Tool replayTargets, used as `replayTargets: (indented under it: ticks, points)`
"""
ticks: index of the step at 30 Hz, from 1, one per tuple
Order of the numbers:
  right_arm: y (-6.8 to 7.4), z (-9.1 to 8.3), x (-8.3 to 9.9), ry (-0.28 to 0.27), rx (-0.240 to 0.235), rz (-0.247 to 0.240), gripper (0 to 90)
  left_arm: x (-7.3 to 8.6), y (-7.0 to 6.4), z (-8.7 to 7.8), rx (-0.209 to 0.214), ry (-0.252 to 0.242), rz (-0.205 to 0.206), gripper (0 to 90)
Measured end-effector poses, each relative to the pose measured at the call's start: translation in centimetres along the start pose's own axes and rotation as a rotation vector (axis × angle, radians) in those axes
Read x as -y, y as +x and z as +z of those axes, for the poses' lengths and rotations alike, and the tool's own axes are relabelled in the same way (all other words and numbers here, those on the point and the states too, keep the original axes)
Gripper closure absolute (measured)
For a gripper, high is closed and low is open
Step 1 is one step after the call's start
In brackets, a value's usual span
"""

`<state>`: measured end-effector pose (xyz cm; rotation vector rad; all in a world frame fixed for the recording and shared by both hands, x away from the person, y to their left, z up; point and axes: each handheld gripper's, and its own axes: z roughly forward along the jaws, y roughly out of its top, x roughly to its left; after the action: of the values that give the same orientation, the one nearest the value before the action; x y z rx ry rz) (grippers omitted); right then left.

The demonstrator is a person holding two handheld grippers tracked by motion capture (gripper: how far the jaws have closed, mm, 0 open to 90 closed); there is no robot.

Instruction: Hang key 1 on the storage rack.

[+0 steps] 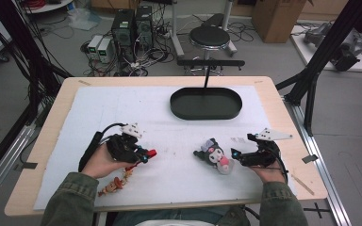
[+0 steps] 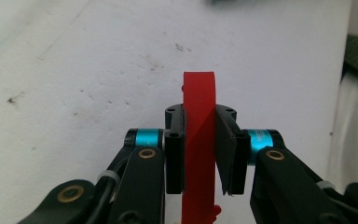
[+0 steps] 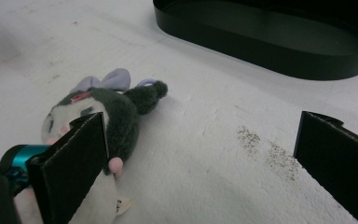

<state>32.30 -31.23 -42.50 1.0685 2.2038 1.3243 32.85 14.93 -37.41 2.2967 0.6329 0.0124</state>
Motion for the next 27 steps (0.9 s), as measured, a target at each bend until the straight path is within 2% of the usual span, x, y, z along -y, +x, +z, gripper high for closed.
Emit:
replayTargets:
  ticks: [1,2,4,6,9,12,13,16,21,22,27]
  points:
    - [0.0,0.0,0.0,0.0,0.0,0.0,2.0,0.0,0.0,0.0,0.0,0.0,0.0,74.6]
    - [0.0,0.2,0.0,0.01,0.003,-0.009,1.9,-0.1,0.5,-1.0,0.016,-0.042,-0.024,74.7]
    - [0.1,0.3,0.0,0.012,0.004,-0.013,1.9,-0.2,0.7,-1.4,0.011,-0.055,-0.03,74.6]
    - [0.2,0.2,0.0,0.014,0.005,-0.015,1.9,-0.8,1.1,-2.5,-0.026,-0.036,-0.047,74.6]
    - [0.1,0.3,0.0,0.008,0.008,-0.018,1.9,-1.3,1.4,-3.3,-0.039,-0.028,-0.037,74.6]
    - [0.1,0.4,-0.1,0.009,0.002,-0.015,1.9,-2.5,1.4,-5.1,-0.058,-0.053,-0.018,74.6]
    - [0.1,0.4,-0.1,0.012,0.0,-0.016,1.9,-2.5,1.4,-5.1,-0.058,-0.053,-0.018,74.6]
    - [0.1,0.4,-0.1,0.011,0.001,-0.016,1.9,-3.7,1.7,-6.6,-0.077,-0.073,-0.016,74.6]
    - [0.2,0.2,-0.2,0.0,0.006,-0.014,1.9,-4.6,2.3,-7.5,-0.077,-0.093,-0.023,74.6]
    - [0.1,0.2,-0.2,-0.001,0.009,-0.011,1.9,-5.2,2.5,-7.8,-0.071,-0.109,-0.018,74.7]
    - [0.1,0.3,-0.2,-0.003,0.013,-0.021,1.9,-6.6,2.4,-8.3,-0.084,-0.105,0.007,74.7]
